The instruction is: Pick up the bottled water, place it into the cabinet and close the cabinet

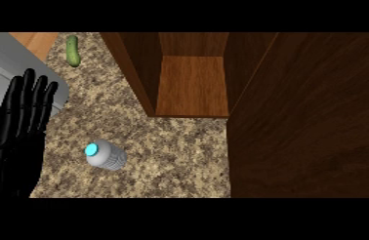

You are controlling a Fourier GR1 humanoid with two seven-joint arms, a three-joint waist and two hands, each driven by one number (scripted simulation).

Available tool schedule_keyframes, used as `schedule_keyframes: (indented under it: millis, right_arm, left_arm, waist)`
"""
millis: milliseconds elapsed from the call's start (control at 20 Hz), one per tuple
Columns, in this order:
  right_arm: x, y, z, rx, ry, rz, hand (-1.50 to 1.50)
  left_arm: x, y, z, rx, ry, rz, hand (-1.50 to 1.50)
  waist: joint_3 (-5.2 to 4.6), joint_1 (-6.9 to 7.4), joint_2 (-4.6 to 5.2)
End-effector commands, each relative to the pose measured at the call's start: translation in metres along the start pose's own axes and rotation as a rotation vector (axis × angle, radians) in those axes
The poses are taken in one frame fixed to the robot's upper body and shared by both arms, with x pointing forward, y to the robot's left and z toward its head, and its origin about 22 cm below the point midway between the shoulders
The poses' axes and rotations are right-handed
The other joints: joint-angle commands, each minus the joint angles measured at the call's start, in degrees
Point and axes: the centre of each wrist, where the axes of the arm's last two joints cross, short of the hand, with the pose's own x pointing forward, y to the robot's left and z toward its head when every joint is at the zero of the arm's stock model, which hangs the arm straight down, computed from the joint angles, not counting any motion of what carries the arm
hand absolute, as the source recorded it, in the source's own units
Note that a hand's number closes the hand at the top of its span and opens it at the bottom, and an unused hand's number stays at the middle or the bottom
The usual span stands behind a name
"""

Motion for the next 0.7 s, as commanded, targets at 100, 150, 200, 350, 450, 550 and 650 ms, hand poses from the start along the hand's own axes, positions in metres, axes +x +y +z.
schedule_keyframes:
  millis: [100,150,200,350,450,550,650]
  right_arm:
    - [0.001,-0.002,0.011,0.022,-0.036,-0.044,-1.50]
    - [0.007,-0.002,0.008,0.031,-0.047,-0.073,-1.50]
    - [0.016,0.001,0.020,0.024,-0.051,-0.085,-1.50]
    - [0.005,0.011,0.031,0.133,0.190,-0.209,-1.50]
    - [0.016,0.000,0.048,0.138,0.224,-0.202,-1.50]
    - [0.040,-0.002,0.052,0.118,0.223,-0.227,-1.50]
    - [0.050,-0.010,0.070,0.112,0.227,-0.228,-1.50]
  left_arm:
    - [0.008,0.030,0.010,-0.185,-0.056,0.126,-1.50]
    - [0.005,0.026,-0.001,-0.253,-0.074,0.163,-1.50]
    - [0.007,0.031,0.002,-0.305,-0.092,0.192,-1.50]
    - [-0.021,0.034,0.026,-0.374,0.185,0.287,-1.50]
    - [-0.020,0.048,0.035,-0.353,0.195,0.324,-1.50]
    - [-0.003,0.061,0.038,-0.398,0.207,0.335,-1.50]
    - [0.001,0.062,0.051,-0.396,0.219,0.334,-1.50]
  waist:
    - [0.86,-0.33,-0.02]
    - [0.84,-0.75,0.02]
    - [0.81,-1.08,-0.17]
    - [0.78,-0.59,0.04]
    - [0.84,-0.93,-0.16]
    - [0.86,-0.72,-0.21]
    - [0.90,-0.81,-0.18]
